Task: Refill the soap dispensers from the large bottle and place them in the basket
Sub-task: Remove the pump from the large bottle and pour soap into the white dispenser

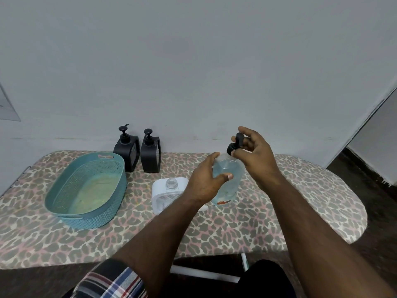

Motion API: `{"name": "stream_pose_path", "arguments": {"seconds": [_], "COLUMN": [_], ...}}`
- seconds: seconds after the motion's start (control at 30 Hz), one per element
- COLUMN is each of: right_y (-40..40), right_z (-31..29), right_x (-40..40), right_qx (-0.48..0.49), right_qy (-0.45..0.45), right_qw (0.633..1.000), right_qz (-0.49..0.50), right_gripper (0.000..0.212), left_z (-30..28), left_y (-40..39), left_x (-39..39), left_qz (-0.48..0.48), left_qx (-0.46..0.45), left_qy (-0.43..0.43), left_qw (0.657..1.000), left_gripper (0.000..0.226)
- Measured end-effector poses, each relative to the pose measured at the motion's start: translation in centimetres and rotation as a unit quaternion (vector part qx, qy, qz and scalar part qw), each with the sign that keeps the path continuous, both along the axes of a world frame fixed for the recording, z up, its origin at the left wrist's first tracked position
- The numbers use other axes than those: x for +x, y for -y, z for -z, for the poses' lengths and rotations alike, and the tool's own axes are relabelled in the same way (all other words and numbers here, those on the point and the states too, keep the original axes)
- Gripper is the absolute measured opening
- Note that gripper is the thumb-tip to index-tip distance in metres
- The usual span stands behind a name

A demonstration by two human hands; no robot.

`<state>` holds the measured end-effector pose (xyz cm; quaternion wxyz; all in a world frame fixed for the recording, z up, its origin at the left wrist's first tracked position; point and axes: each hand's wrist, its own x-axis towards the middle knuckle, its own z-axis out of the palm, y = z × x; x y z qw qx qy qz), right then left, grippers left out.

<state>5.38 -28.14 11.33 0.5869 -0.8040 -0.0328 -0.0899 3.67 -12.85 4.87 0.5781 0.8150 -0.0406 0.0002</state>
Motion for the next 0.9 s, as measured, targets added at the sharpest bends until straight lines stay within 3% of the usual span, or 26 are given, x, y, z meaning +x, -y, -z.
{"name": "stream_pose_path", "arguments": {"seconds": [0.17, 0.37, 0.6, 0.9], "right_y": [-0.2, 0.2, 1.3, 2.3], "right_z": [-0.3, -2.0, -3.4, -4.5], "right_x": [0.2, 0.1, 0.4, -0.5], "right_qx": [-0.039, 0.061, 0.16, 0.223], "right_qy": [0.022, 0.103, 0.156, 0.204], "right_qw": [0.999, 0.991, 0.969, 0.941], "right_qz": [0.008, 0.054, 0.103, 0.153], "right_gripper": [0.059, 0.039, 0.045, 0.038], "left_z": [-0.1, -0.1, -0.1, 0.0], "left_y": [0.1, 0.1, -0.1, 0.0], "left_x": [-0.1, -0.2, -0.2, -0.2], "left_qz": [0.001, 0.0, 0.0, -0.002], "left_qx": [0.0, 0.009, 0.001, -0.011], "left_qy": [0.002, 0.006, 0.01, 0.006], "left_qw": [1.0, 1.0, 1.0, 1.0], "left_gripper": [0.076, 0.072, 0.064, 0.064]}}
